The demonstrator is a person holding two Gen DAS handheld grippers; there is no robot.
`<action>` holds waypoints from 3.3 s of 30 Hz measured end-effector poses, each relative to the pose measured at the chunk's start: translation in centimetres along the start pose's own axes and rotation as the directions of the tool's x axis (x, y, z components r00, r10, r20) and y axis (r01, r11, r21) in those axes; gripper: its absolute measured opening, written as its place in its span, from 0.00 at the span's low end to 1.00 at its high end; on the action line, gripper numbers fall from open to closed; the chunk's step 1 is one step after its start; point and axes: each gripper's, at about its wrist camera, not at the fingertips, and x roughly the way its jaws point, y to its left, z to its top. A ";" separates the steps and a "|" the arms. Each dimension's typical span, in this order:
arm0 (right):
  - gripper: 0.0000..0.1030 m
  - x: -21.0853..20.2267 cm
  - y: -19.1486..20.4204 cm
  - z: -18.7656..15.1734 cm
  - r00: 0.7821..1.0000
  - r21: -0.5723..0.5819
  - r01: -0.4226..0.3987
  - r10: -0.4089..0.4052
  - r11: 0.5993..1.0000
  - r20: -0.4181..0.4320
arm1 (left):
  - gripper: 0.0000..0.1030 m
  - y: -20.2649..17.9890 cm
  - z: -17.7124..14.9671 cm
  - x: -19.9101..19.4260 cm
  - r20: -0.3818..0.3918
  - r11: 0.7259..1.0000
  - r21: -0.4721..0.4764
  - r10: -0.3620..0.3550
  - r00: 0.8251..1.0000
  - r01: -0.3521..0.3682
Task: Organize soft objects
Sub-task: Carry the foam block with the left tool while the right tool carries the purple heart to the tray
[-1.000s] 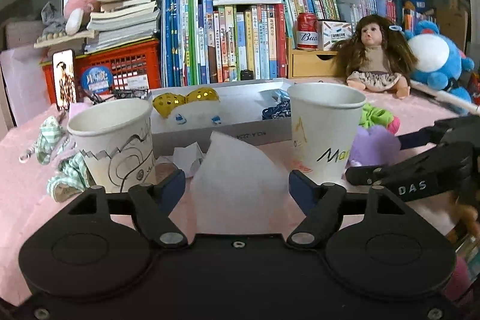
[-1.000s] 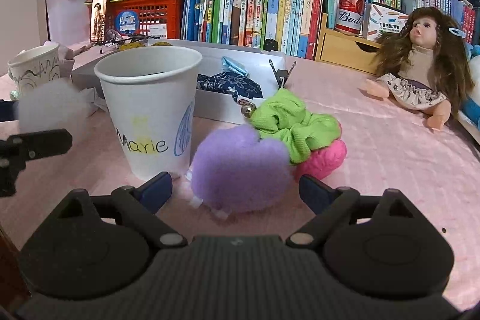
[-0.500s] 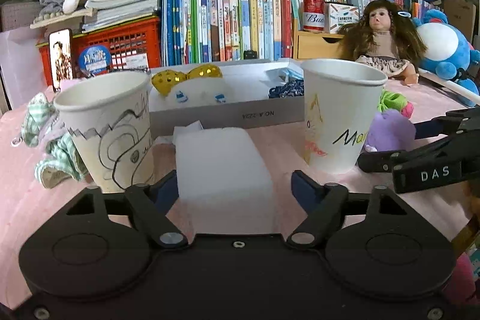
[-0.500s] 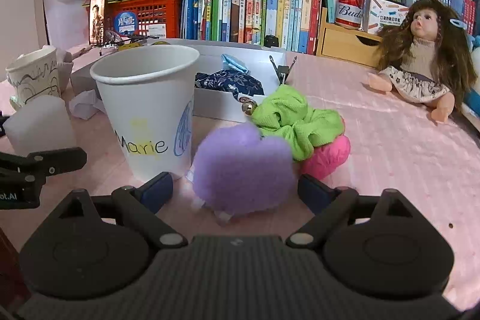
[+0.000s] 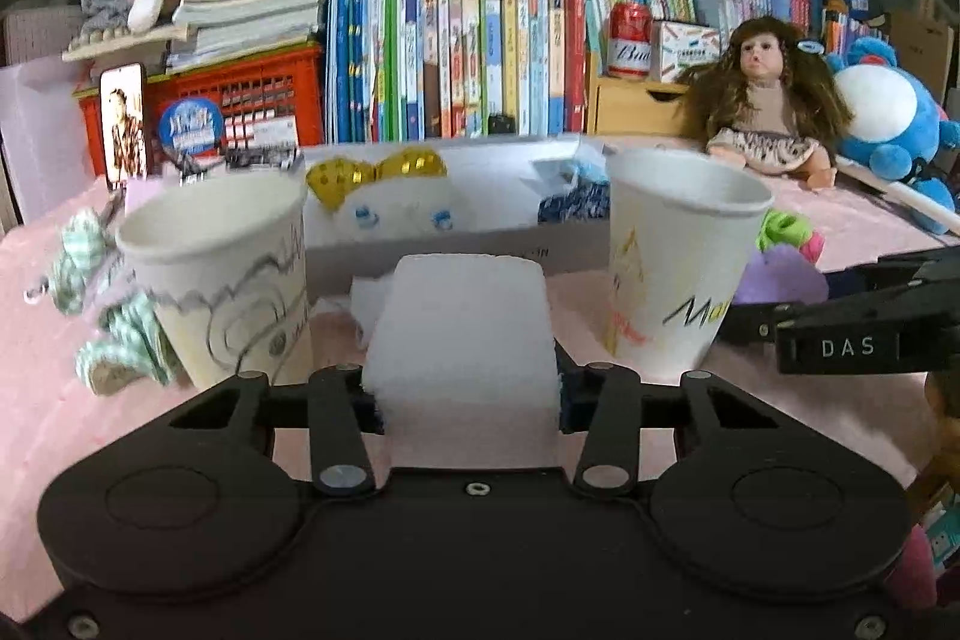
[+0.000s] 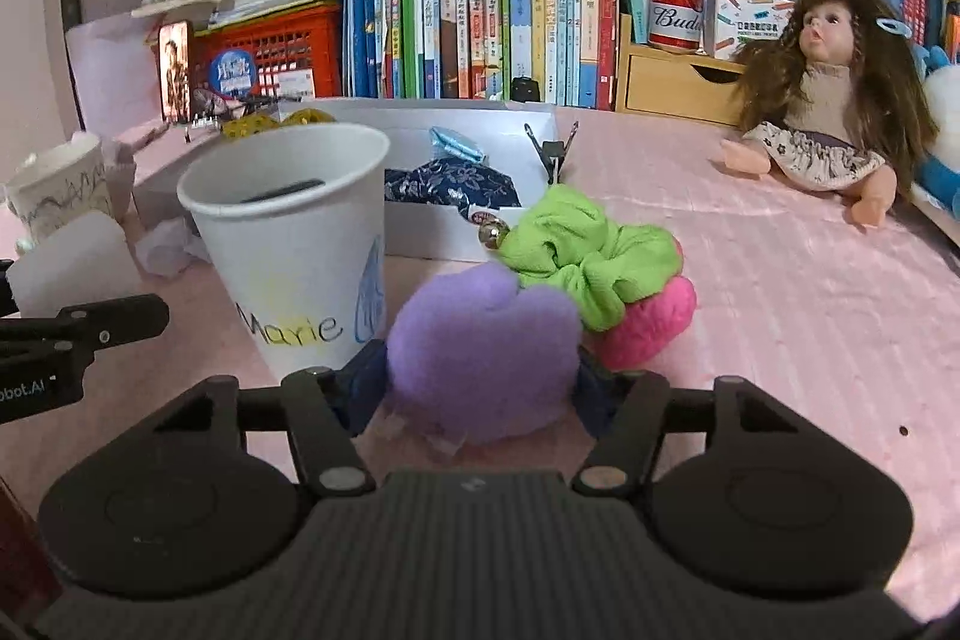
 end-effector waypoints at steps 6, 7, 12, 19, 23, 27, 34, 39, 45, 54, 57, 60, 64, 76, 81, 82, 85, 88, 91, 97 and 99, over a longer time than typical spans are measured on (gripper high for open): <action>0.64 -1.9 -0.4 1.2 0.999 0.024 0.025 -0.027 0.999 0.047 | 0.41 -0.2 1.8 -1.2 0.041 1.000 0.010 -0.021 0.999 0.021; 0.64 -2.2 -0.5 1.5 0.998 0.025 0.032 -0.034 0.999 0.057 | 0.41 -0.2 2.2 -1.4 0.045 1.000 0.012 -0.026 0.999 0.025; 0.64 -3.6 -0.8 3.0 0.993 0.032 0.063 -0.065 0.998 0.098 | 0.41 0.0 4.6 -2.1 0.069 0.998 0.021 -0.059 0.996 0.058; 0.64 -4.2 -1.7 5.9 0.989 0.084 0.058 -0.069 0.995 0.133 | 0.41 1.4 9.2 -2.4 0.093 0.996 0.023 -0.084 0.992 0.083; 0.64 -4.0 -1.9 7.4 0.988 0.097 0.042 -0.056 0.994 0.145 | 0.41 2.3 11.8 -2.2 0.102 0.996 0.035 -0.089 0.991 0.086; 0.64 -3.4 -1.9 8.7 0.989 0.108 0.018 -0.033 0.994 0.141 | 0.41 3.0 13.6 -1.2 0.086 0.996 0.022 -0.091 0.992 0.089; 0.64 -1.8 -1.3 10.6 0.992 0.112 -0.001 -0.013 0.994 0.129 | 0.41 4.2 16.3 1.5 0.033 0.994 -0.021 -0.104 0.994 0.105; 0.64 -0.9 -1.3 11.9 0.993 0.130 -0.013 -0.002 0.991 0.115 | 0.41 4.9 17.6 2.8 0.015 0.994 -0.033 -0.108 0.994 0.109; 0.64 0.1 -1.5 13.6 0.995 0.150 -0.024 0.010 0.988 0.094 | 0.41 6.5 19.7 5.0 -0.031 0.993 -0.059 -0.107 0.994 0.105; 0.64 3.4 -1.5 16.5 0.999 0.160 -0.037 0.036 0.986 0.007 | 0.41 8.3 22.2 10.9 -0.185 0.987 -0.119 -0.132 0.974 0.111; 0.64 5.0 -1.7 17.3 0.998 0.170 -0.040 0.047 0.985 -0.038 | 0.41 8.5 22.4 13.0 -0.237 0.989 -0.118 -0.118 0.964 0.092; 0.64 6.5 -2.0 18.0 0.995 0.188 -0.037 0.053 0.981 -0.080 | 0.41 8.9 22.5 15.2 -0.295 0.987 -0.140 -0.117 0.948 0.078; 0.64 8.3 -2.2 18.6 0.991 0.205 -0.030 0.056 0.978 -0.125 | 0.41 9.2 22.4 17.3 -0.351 0.986 -0.154 -0.121 0.929 0.070; 0.64 13.9 -1.3 19.7 0.964 0.212 -0.009 0.064 0.977 -0.257 | 0.41 9.4 22.8 22.9 -0.453 0.985 -0.166 -0.116 0.884 0.044; 0.64 15.8 -1.1 19.5 0.953 0.211 -0.006 0.069 0.977 -0.295 | 0.41 9.2 22.6 24.8 -0.480 0.986 -0.163 -0.099 0.872 0.022; 0.64 16.2 -1.1 19.5 0.950 0.213 -0.005 0.070 0.977 -0.303 | 0.41 9.2 22.5 25.1 -0.485 0.987 -0.161 -0.094 0.869 0.016; 0.64 17.2 -1.3 19.4 0.946 0.217 0.008 0.063 0.976 -0.319 | 0.41 9.4 22.4 25.9 -0.494 0.987 -0.161 -0.090 0.865 0.010; 0.64 18.0 -1.6 19.4 0.941 0.227 0.022 0.056 0.974 -0.333 | 0.41 9.9 22.3 26.4 -0.502 0.985 -0.174 -0.092 0.860 0.003; 0.64 18.5 -1.6 19.0 0.934 0.237 0.015 0.071 0.971 -0.350 | 0.41 10.6 21.8 27.0 -0.520 0.980 -0.198 -0.099 0.848 -0.006; 0.65 19.2 -1.3 18.3 0.922 0.235 -0.001 0.092 0.972 -0.377 | 0.42 10.7 21.0 27.4 -0.548 0.981 -0.193 -0.099 0.831 -0.011; 0.64 19.2 -1.3 18.0 0.917 0.234 -0.010 0.102 0.972 -0.384 | 0.42 10.6 20.9 27.5 -0.554 0.982 -0.187 -0.099 0.826 -0.007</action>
